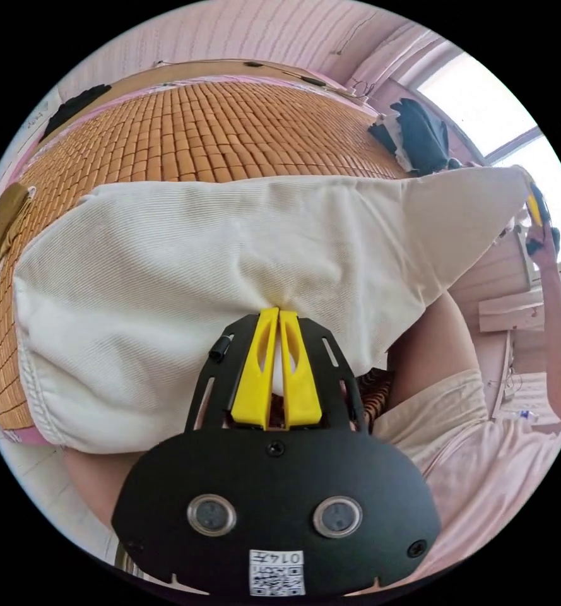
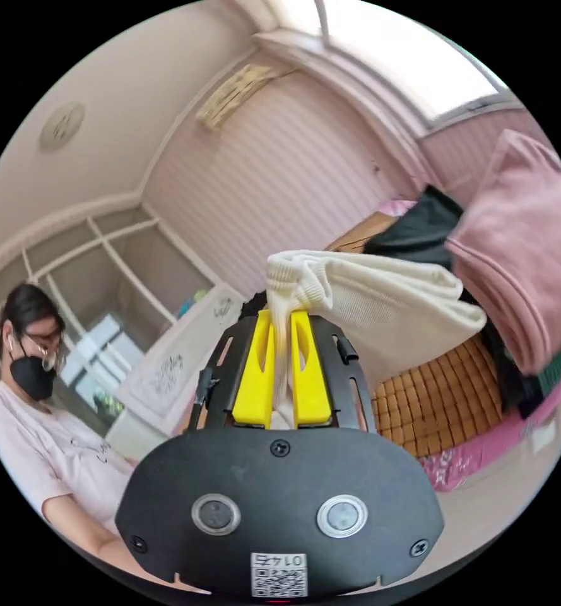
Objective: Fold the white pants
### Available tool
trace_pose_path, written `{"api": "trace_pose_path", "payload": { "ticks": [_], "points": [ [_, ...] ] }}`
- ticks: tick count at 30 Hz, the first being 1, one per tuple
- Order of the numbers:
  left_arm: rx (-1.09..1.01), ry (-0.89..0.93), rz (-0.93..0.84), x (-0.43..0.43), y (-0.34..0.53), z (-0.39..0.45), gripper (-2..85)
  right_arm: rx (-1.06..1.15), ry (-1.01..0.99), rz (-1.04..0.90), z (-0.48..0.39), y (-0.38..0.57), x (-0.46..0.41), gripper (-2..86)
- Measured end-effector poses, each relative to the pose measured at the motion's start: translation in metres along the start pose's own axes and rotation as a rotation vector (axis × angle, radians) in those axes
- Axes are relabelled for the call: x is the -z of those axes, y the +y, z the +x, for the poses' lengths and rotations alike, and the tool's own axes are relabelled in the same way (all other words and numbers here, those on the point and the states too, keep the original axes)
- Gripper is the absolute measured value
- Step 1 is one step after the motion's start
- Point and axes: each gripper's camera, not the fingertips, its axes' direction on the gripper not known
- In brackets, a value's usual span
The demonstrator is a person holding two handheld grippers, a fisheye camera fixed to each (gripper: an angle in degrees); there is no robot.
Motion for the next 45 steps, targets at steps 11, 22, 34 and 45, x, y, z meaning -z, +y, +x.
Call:
{"api": "trace_pose_path", "payload": {
  "ticks": [11,22,34,45],
  "points": [
    [0.080,0.098,0.132,0.065,0.043,-0.062,-0.3,0.431,-0.191,-1.221,-0.207,0.299,-0.329,6.3],
    [0.132,0.077,0.132,0.085,0.076,-0.106,1.4,0.808,0.000,-1.078,-0.287,0.410,-0.363,8.0],
    [0.080,0.221,0.134,0.057,0.031,-0.105,11.6,0.740,-0.100,-1.254,-0.269,0.464,-0.399,0.9],
    [0.062,0.240,0.078,0.057,0.026,-0.110,12.4,0.620,-0.141,-1.206,-0.237,0.461,-0.412,0.9]
  ]
}}
